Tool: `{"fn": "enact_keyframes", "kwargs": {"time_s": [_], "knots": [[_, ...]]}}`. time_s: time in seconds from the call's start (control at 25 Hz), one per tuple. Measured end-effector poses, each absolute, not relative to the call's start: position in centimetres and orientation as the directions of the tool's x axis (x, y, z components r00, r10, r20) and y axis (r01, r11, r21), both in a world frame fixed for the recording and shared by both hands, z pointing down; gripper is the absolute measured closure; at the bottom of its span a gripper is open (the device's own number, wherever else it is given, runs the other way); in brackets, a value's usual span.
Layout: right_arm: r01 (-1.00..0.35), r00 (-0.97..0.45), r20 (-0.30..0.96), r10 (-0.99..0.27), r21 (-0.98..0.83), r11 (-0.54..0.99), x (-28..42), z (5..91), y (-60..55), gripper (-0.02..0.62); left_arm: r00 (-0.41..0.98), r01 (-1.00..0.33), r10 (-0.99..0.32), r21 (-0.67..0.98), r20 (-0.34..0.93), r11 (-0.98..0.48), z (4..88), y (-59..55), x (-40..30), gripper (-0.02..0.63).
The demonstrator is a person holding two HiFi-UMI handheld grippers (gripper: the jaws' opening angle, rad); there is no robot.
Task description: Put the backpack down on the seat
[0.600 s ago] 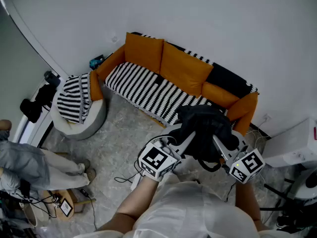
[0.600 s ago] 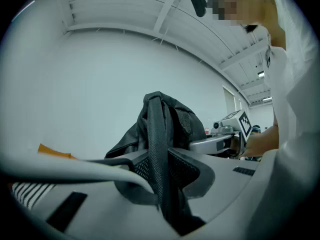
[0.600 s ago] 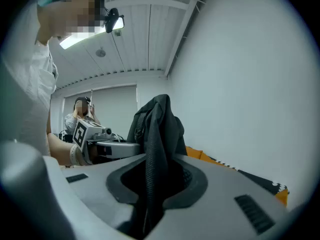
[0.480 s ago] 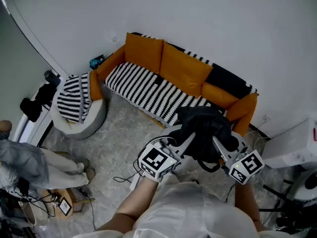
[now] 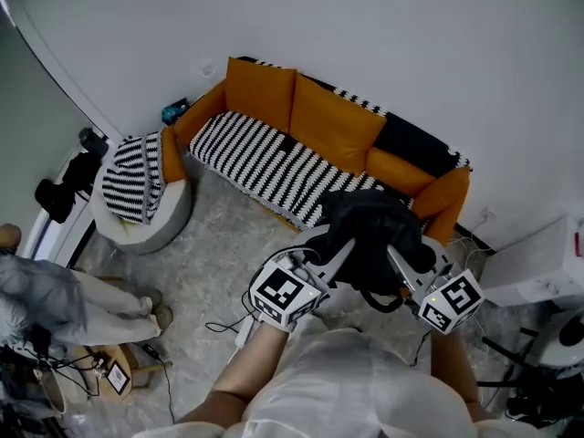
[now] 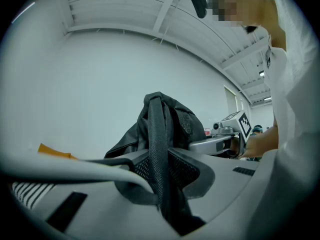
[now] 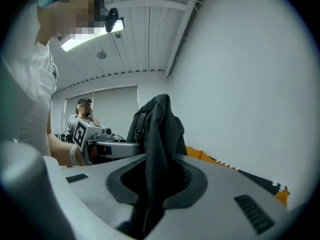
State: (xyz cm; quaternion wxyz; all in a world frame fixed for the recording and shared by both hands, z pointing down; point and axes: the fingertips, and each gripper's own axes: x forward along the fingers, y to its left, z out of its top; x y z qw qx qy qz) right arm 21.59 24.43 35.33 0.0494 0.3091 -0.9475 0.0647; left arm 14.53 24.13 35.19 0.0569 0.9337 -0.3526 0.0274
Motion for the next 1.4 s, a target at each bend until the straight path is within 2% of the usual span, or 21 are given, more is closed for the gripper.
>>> {"fn": "enact_keyframes", "kwargs": {"time_s": [0.6, 1.0, 1.4], "knots": [[-0.57, -0.821, 0.115, -0.559, -0.121, 0.813, 21.5, 35.5, 23.9, 0.514, 0.753, -0.657, -0.651, 0.088, 0.094, -0.748, 35.3, 23.7, 14.6, 0.526], [-0.552, -0.834, 0.104, -0.542, -0.142, 0.822, 18.3, 35.4, 22.5, 0.508, 0.748, -0.664, -0.658, 0.105, 0.085, -0.741, 35.6, 22.4, 11.6, 0.528], [-0.533, -0.846, 0.091, -0.525, -0.137, 0.835, 12.0, 34.8, 20.4, 0.508, 0.742, -0.67, -0.666, 0.09, 0.068, -0.737, 34.9, 20.4, 5.4, 0.528]]}}
